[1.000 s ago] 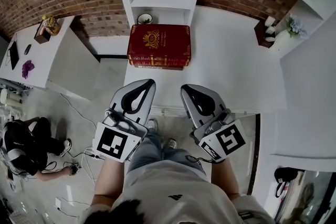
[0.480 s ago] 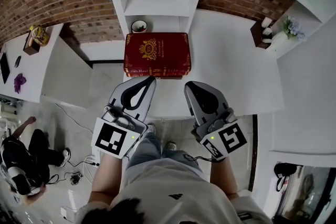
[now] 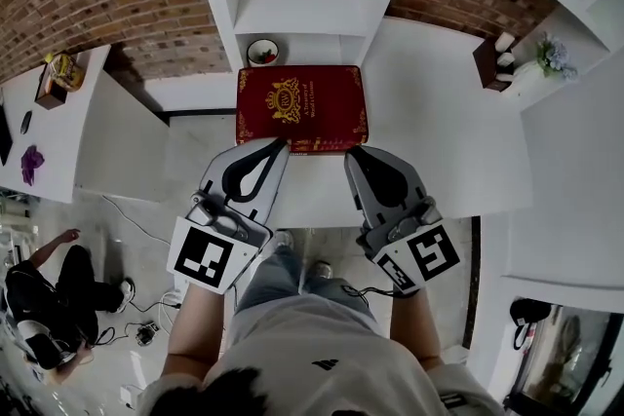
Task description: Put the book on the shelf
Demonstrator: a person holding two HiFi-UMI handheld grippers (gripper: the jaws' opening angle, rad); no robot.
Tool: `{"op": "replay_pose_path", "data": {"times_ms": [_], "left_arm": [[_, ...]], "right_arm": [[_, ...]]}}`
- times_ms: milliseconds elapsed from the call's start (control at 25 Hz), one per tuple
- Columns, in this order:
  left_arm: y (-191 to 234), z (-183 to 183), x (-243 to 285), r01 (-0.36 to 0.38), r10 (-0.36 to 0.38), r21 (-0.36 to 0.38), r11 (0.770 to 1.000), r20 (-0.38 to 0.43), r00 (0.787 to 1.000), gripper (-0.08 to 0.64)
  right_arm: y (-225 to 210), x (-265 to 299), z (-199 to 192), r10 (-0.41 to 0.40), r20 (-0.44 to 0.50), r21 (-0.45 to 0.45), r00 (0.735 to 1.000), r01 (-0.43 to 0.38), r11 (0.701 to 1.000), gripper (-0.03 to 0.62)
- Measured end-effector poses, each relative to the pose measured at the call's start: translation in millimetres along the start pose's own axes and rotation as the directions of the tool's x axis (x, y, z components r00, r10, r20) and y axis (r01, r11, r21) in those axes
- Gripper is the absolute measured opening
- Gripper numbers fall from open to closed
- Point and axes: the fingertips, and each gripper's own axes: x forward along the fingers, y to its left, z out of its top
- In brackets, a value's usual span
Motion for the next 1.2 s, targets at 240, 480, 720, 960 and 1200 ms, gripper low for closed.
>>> {"op": "replay_pose_path", "data": {"times_ms": [240, 480, 720, 960, 1200], "left_arm": [[15.8, -13.7, 0.2, -0.002, 0.002, -0.014, 1.0, -0.014, 1.0, 0.011], [28.8, -33.3, -2.4, -0.015, 0.014, -0.018, 1.0, -0.052, 0.999, 0.011], [37.8, -57.6, -3.8, -0.035, 0.031, -0.037, 0.999, -0.092, 0.995, 0.011], [39.5, -80.7, -5.9, -0.045, 0.036, -0.072, 0.996, -0.119, 0.992, 0.011], [36.1, -100.0, -6.9, -0.046, 0.035, -0.068, 0.997, -0.148, 0.988, 0.011]], "right_arm": [[-4.8, 17.0, -9.8, 0.001, -0.021, 0.007, 1.0, -0.001, 1.0, 0.011], [-5.7, 30.9, -26.3, 0.009, -0.04, 0.025, 0.999, -0.008, 1.0, 0.014], [-9.8, 41.1, -47.6, 0.006, -0.063, 0.051, 0.998, -0.003, 0.999, 0.015], [-10.4, 44.0, -68.7, 0.006, -0.087, 0.07, 0.996, 0.001, 0.998, 0.025], [-7.1, 43.8, -86.4, 0.012, -0.112, 0.088, 0.994, -0.002, 0.996, 0.026]]}}
